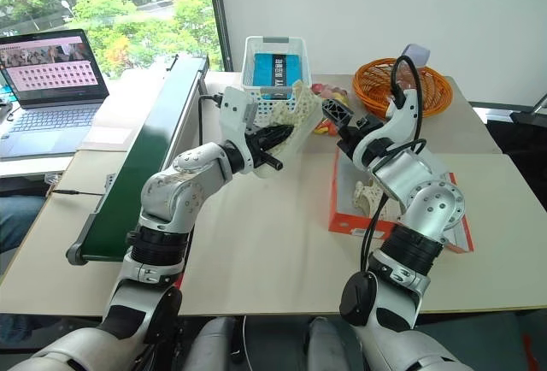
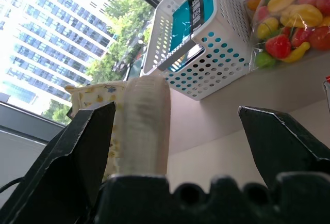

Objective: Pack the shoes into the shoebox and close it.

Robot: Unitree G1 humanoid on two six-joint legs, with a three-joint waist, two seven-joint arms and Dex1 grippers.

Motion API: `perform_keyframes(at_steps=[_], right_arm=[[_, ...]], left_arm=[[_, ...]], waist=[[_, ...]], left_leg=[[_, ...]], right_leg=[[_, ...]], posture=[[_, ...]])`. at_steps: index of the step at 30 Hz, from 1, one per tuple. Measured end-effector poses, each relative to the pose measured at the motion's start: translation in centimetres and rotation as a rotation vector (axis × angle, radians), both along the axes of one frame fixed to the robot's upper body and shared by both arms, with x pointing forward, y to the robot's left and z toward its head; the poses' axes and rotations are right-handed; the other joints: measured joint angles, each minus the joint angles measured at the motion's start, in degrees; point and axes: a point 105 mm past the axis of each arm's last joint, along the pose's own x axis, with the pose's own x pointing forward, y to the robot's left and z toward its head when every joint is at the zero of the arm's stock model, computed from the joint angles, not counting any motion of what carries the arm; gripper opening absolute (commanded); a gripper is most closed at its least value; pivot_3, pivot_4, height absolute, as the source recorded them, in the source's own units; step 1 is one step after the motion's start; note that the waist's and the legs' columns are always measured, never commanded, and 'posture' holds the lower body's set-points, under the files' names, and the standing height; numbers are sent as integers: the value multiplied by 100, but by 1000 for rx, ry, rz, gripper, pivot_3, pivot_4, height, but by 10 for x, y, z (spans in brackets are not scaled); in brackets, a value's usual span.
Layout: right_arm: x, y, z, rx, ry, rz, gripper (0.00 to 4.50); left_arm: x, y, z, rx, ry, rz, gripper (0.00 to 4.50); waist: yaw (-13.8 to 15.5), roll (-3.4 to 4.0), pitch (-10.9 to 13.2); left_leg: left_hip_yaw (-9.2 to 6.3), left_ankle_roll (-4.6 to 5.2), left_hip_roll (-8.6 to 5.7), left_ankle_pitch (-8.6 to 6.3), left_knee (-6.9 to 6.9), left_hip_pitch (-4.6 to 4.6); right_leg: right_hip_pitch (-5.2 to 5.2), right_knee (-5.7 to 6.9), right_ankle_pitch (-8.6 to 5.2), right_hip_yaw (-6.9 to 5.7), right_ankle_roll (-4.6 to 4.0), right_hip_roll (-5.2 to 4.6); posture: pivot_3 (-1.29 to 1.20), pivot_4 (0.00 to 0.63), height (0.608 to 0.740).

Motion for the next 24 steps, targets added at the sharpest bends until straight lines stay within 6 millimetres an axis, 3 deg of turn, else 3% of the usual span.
perform_keyframes(at_steps=[6,9,16,19,20,24], right_arm=[[-2,12,0,-20,0,41,4500],[-2,13,-2,-36,4,45,3827],[-2,12,-3,-51,4,44,1504],[-2,13,-2,-66,-1,50,946],[-2,13,-2,-70,-2,51,898],[-2,14,-2,-66,-3,65,854]], left_arm=[[-10,-22,-4,4,7,-68,26],[-12,-27,-4,2,9,-84,0],[-12,-27,-4,3,8,-83,0],[-12,-26,-4,7,8,-83,0],[-12,-26,-4,4,12,-84,950],[-13,-19,0,-14,23,-90,2301]], waist=[[-2,0,0],[-2,0,0],[-2,0,0],[-2,0,0],[-2,0,0],[-3,0,0]], left_leg=[[-3,-1,-1,-1,1,0],[-4,-1,-1,-1,0,0],[-6,-1,-2,-1,0,0],[-6,-1,-2,-1,0,-1],[-6,-1,-2,-1,0,-1],[-7,-1,-2,-1,0,-2]], right_leg=[[1,-1,-4,0,5,0],[0,-1,-5,0,5,1],[0,-2,-7,0,5,1],[0,-3,-8,0,5,1],[0,-3,-8,0,4,1],[0,-3,-8,0,5,1]], posture=[[0,150,735],[0,150,735],[0,150,735],[0,150,735],[0,150,735],[0,150,735]])
